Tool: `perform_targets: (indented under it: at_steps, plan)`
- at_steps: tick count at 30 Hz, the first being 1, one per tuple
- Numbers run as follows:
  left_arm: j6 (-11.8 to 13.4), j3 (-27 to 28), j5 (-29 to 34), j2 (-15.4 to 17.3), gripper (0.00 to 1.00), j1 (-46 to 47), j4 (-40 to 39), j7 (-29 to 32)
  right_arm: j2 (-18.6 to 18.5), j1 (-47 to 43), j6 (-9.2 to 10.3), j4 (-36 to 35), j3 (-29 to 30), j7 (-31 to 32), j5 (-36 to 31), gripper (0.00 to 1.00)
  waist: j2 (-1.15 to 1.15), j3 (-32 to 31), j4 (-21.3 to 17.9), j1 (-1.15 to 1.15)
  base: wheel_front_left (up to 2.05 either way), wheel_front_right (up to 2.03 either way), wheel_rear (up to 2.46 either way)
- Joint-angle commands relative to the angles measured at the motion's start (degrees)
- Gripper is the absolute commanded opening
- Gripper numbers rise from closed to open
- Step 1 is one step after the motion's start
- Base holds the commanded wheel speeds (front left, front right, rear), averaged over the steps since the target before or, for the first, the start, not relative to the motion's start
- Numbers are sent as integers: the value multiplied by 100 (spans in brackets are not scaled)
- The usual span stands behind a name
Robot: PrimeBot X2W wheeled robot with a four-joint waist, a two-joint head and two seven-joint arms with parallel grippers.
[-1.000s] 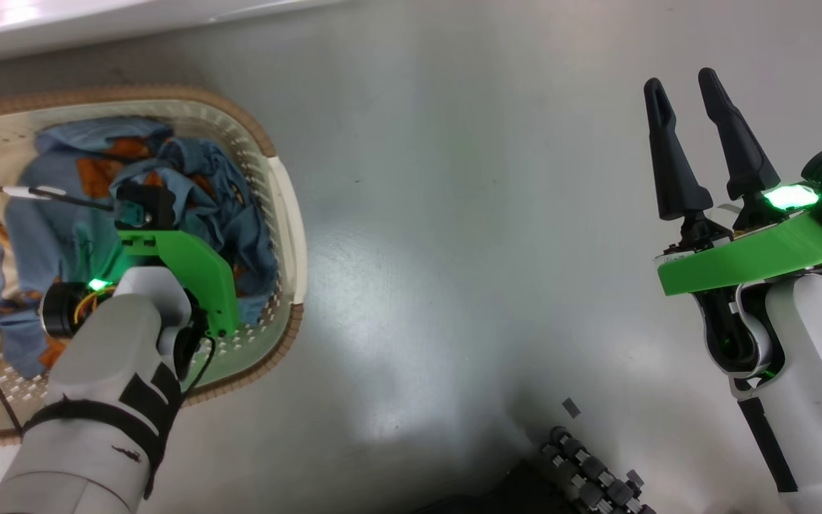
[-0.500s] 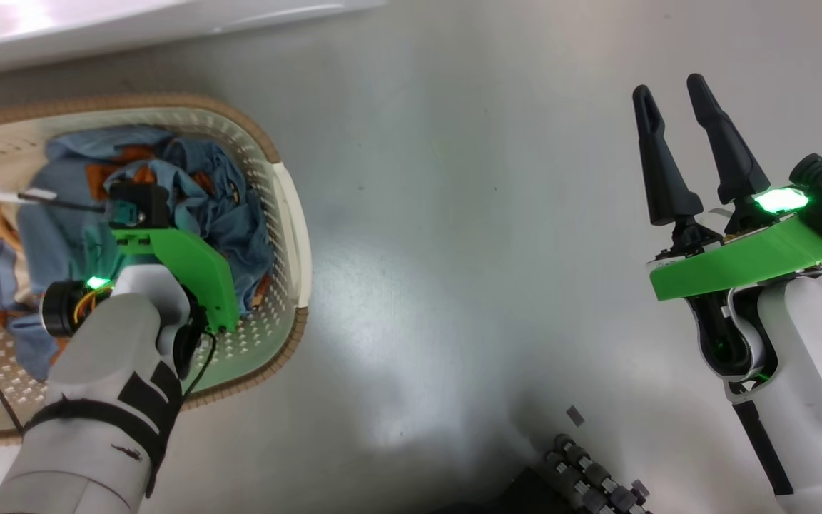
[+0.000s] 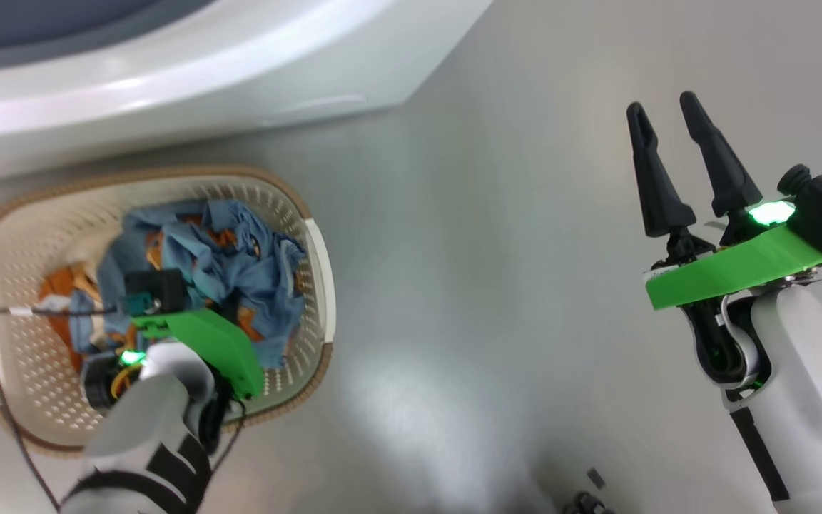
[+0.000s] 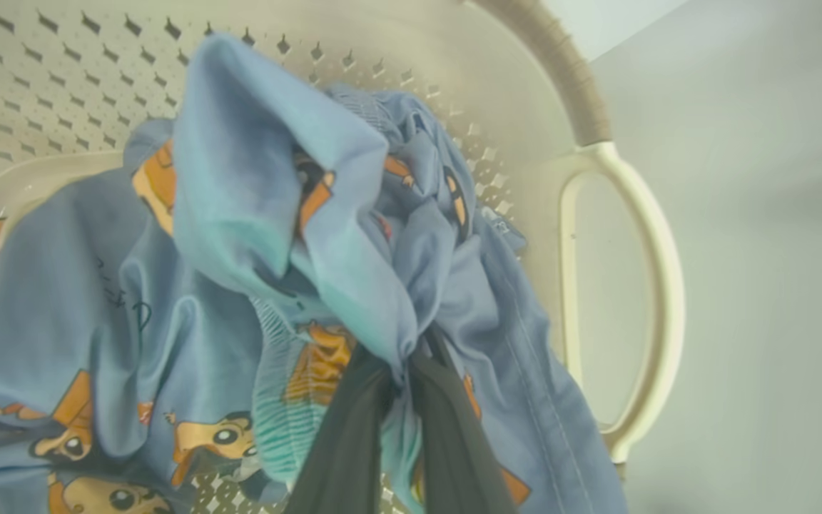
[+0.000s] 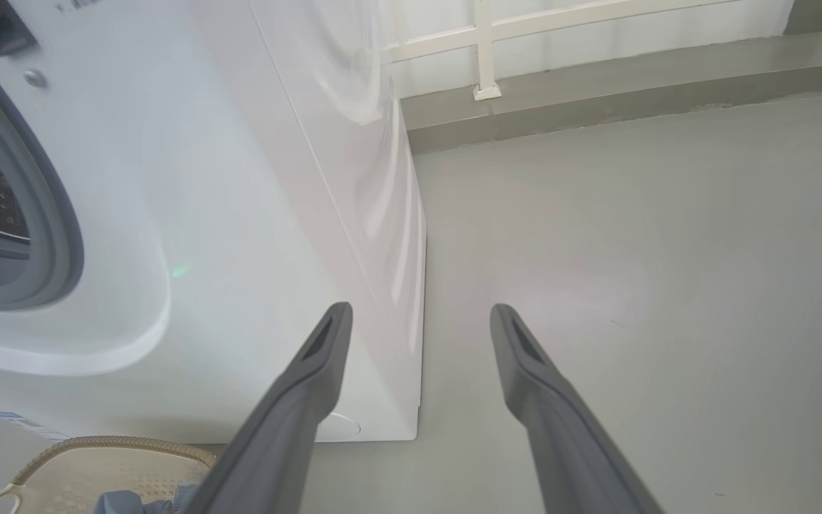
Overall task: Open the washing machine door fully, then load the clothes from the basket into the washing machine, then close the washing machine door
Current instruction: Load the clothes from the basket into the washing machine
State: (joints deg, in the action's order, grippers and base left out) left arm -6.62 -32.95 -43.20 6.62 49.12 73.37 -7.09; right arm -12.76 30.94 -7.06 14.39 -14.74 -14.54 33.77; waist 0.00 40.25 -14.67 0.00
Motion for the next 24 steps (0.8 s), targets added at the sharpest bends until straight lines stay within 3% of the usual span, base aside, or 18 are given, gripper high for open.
perform_targets:
  at_steps: [1,9,19,24]
  plan:
    - [-62,97,-60,36,0,-295,-130,-170,-85,-332,-43,-56,-104,-46,-8,100,0,-696,189,0,0,0,0]
    - [-85,16,-429,-41,0,-912,-852,-594,-149,-627,-43,139,-167,-46,11,100,0,-1680,444,0,0,0,0]
    - [-86,14,-814,216,0,-1760,-1917,-775,-249,-1042,-43,375,-269,-46,37,100,0,-2724,731,0,0,0,0]
    - [-86,272,-776,434,0,-2196,-2590,-788,-324,-1320,-43,485,-260,-46,58,100,0,-3233,871,0,0,0,0]
